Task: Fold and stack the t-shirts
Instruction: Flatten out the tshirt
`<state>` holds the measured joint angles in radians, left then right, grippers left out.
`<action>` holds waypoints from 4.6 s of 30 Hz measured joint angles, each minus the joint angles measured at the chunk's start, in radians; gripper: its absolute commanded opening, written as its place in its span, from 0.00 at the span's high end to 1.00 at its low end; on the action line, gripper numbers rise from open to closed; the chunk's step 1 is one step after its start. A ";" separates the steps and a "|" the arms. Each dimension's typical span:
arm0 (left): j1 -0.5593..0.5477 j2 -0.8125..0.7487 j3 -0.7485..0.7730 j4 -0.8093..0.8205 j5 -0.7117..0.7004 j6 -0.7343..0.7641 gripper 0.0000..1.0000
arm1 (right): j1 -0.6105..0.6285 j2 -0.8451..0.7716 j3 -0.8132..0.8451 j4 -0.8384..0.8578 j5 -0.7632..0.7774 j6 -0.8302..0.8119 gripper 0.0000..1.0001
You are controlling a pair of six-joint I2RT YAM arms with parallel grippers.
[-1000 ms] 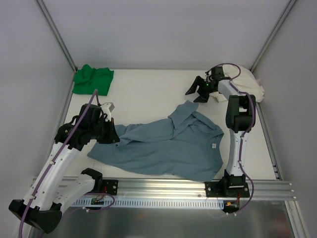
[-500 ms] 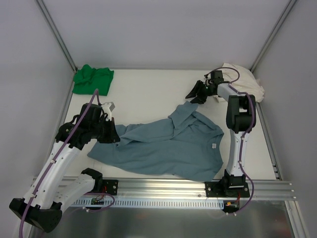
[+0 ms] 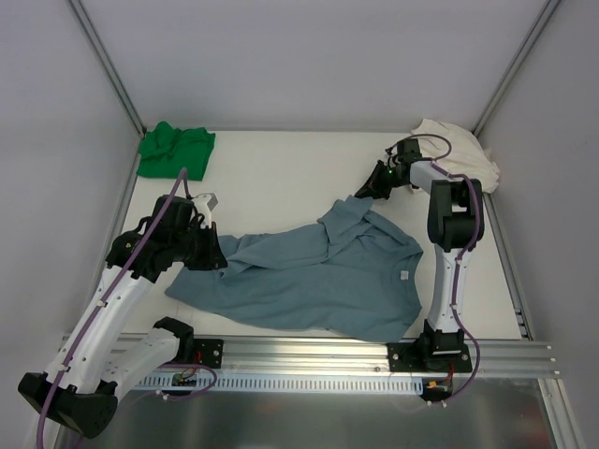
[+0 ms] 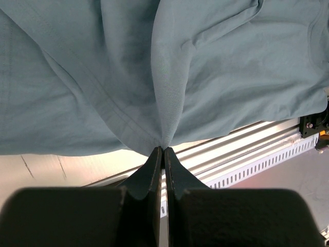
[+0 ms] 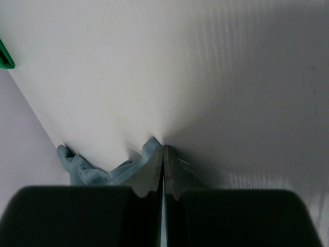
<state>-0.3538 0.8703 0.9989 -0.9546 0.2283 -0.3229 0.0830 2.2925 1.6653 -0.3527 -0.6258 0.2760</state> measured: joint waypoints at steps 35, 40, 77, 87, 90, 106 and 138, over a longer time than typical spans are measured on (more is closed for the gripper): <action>0.000 -0.011 -0.027 0.008 -0.001 0.000 1.00 | -0.198 -0.185 -0.055 -0.034 0.069 -0.015 0.39; 0.000 -0.011 -0.027 0.009 -0.001 0.000 1.00 | -0.165 -0.130 -0.048 -0.047 0.041 -0.015 0.40; 0.000 -0.006 -0.034 0.034 -0.001 0.000 1.00 | -0.033 -0.016 -0.019 -0.018 -0.039 0.047 0.90; 0.000 -0.007 -0.050 0.033 -0.002 0.000 1.00 | -0.029 0.002 -0.005 -0.018 -0.039 0.060 0.99; 0.000 -0.008 -0.050 0.033 -0.002 0.000 1.00 | -0.038 0.001 0.013 -0.019 -0.032 0.060 0.99; 0.000 -0.013 -0.050 0.035 -0.001 0.000 1.00 | -0.205 -0.480 -0.262 -0.040 0.005 0.042 0.99; 0.000 -0.080 -0.035 0.031 0.015 -0.001 1.00 | -0.087 -1.089 -0.789 -0.357 0.209 -0.169 0.35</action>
<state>-0.3538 0.7906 0.9634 -0.9234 0.2432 -0.3237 -0.0036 1.2034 0.8768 -0.7101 -0.4168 0.1070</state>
